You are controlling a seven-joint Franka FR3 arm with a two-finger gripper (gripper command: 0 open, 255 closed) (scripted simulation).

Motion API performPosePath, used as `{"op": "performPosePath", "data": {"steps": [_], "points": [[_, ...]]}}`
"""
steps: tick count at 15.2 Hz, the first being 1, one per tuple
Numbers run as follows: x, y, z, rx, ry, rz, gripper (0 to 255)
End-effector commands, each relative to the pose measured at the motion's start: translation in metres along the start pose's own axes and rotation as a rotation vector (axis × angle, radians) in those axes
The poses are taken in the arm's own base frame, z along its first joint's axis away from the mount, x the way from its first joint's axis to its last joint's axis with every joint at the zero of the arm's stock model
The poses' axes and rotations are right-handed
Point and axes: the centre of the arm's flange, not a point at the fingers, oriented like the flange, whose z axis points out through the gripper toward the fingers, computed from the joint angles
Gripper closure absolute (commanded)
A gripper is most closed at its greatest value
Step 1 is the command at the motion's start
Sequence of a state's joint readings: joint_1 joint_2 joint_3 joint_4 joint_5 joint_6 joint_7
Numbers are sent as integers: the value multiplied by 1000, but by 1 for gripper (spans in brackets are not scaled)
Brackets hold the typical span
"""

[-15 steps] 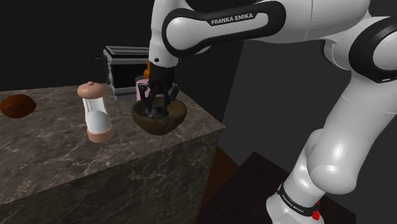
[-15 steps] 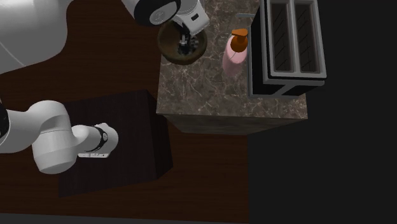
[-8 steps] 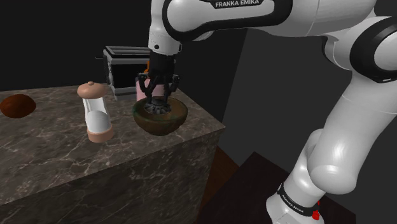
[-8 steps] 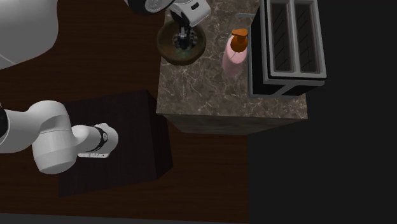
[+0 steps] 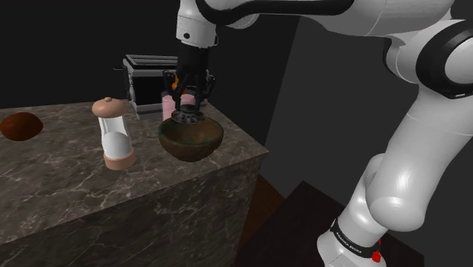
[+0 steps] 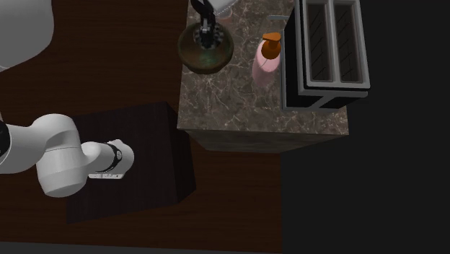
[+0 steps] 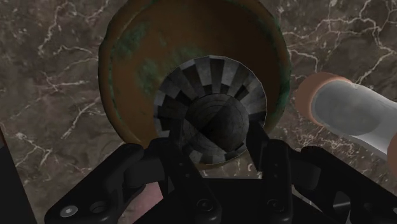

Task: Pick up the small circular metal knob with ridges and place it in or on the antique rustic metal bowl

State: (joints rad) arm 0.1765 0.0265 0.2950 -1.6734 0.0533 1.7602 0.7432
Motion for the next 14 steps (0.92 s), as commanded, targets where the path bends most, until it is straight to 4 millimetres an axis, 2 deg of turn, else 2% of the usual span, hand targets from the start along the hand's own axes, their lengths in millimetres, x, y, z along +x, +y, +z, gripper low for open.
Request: {"op": "performPosePath", "data": {"steps": [1,10,11,14], "points": [[0,-1,-11,0,0,0,255],[0,-4,-54,0,0,0,255],[-12,-2,-72,0,0,0,255],[-12,-1,-56,0,0,0,255]]}}
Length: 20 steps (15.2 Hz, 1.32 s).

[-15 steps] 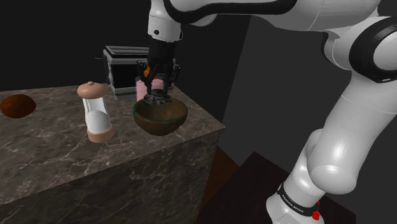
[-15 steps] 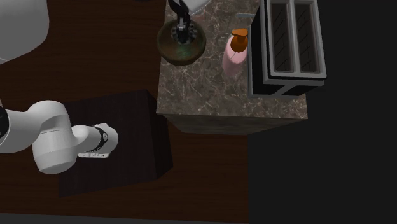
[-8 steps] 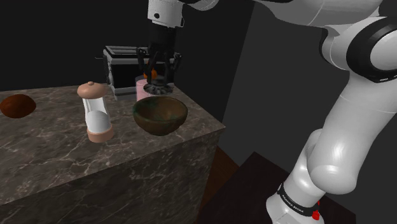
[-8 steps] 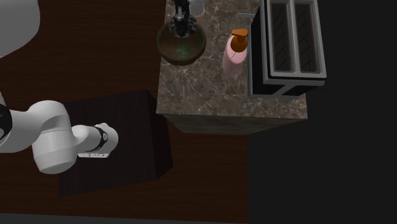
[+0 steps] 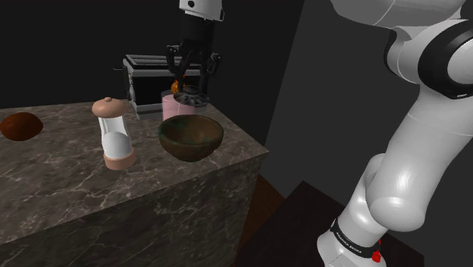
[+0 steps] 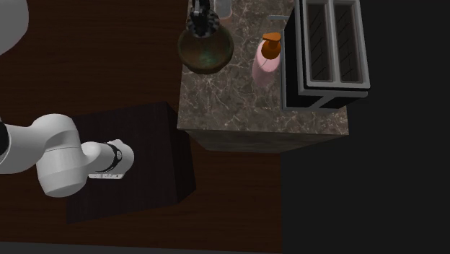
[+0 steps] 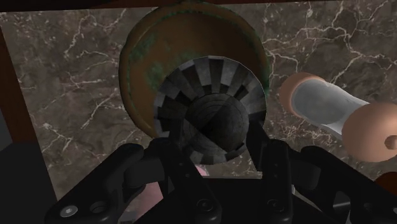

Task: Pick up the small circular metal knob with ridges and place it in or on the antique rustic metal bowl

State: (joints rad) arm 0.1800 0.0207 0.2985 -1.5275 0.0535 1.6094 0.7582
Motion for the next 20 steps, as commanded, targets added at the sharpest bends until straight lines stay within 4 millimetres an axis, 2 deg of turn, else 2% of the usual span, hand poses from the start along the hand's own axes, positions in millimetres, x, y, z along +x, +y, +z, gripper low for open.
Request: {"op": "performPosePath", "data": {"steps": [1,14,20], "points": [[-1,0,8,0,0,0,255],[-1,6,75,0,0,0,255],[-1,6,75,0,0,0,255]]}}
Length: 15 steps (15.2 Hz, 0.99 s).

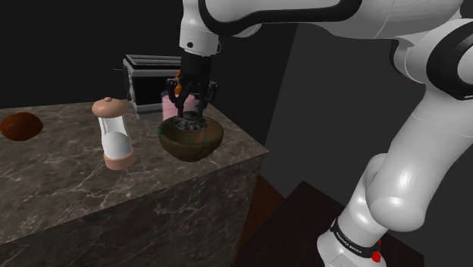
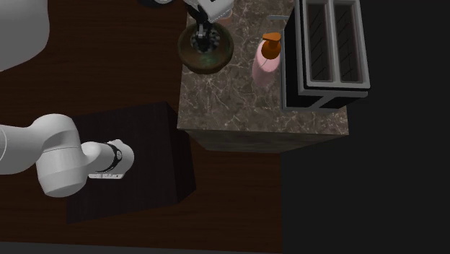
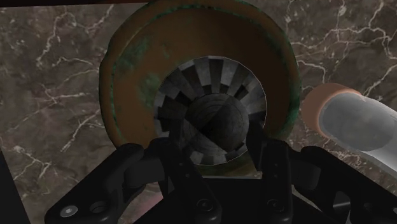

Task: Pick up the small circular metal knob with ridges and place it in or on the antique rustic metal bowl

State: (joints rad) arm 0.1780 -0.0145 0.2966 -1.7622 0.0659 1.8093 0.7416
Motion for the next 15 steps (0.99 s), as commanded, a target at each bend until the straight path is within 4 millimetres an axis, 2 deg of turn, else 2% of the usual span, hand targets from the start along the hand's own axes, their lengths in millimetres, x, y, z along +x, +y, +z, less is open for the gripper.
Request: {"op": "performPosePath", "data": {"steps": [1,2,3,8,12,15], "points": [[0,0,0,0,0,0,255],[0,0,0,0,0,0,255],[0,0,0,0,0,0,0],[0,0,0,0,0,0,0],[0,0,-50,0,0,0,0],[0,0,-50,0,0,0,0]]}}
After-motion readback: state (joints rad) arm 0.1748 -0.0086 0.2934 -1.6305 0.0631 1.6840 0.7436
